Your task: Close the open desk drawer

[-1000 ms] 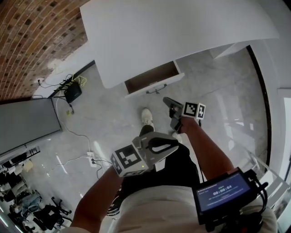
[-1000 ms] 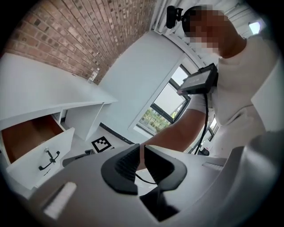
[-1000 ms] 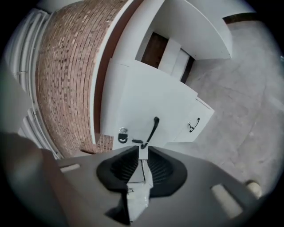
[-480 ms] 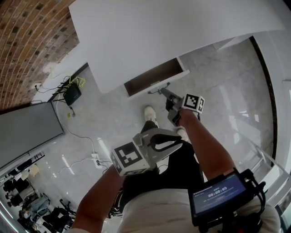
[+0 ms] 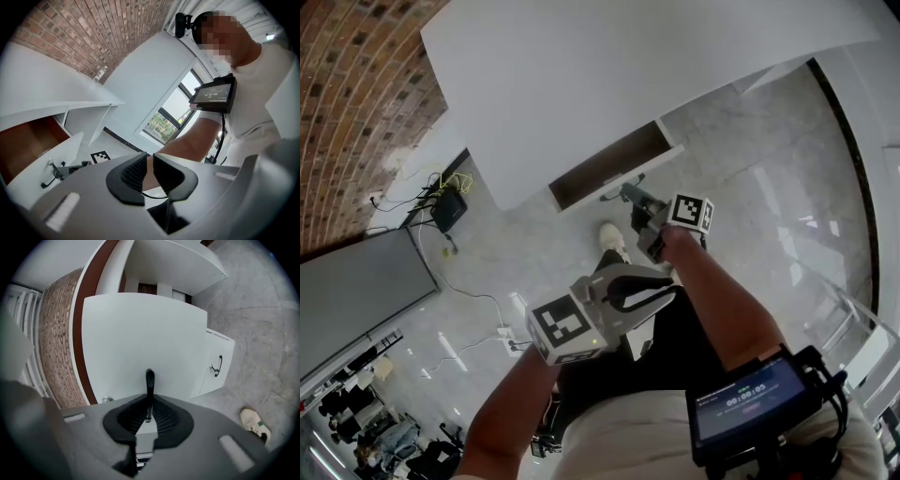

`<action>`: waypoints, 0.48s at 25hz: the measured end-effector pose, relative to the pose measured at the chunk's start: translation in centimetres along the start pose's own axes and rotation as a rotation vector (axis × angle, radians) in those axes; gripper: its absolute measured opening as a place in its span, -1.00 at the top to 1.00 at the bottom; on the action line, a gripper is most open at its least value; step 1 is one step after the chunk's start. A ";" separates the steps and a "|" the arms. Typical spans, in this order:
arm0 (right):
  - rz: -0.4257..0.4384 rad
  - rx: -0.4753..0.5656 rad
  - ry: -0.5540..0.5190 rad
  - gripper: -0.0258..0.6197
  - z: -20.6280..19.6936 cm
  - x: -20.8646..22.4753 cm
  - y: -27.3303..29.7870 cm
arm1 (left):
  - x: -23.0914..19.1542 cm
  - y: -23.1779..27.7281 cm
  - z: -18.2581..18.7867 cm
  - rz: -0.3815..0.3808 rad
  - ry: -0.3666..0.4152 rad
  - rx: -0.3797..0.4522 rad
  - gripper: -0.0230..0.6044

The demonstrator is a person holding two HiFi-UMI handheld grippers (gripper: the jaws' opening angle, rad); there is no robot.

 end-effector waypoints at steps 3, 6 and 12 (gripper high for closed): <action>0.006 0.014 0.019 0.83 0.1 0.0 0.2 | -0.6 0.2 0.4 -0.002 -0.002 0.003 0.78; 0.011 0.031 0.036 0.83 0.0 0.1 0.3 | -0.9 0.7 0.5 -0.014 -0.007 -0.002 0.78; 0.021 0.046 0.068 0.84 -0.3 0.3 -0.1 | -1.1 1.6 0.8 -0.035 -0.006 0.003 0.78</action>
Point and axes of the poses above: the fingertips, and each gripper's own axes: y forward along the fingers, x to its right, z out of its top, the point moved 9 cm from there along -y, backward along the fingers, and after that the axes turned 2 degrees about y, right-handed, at the moved point
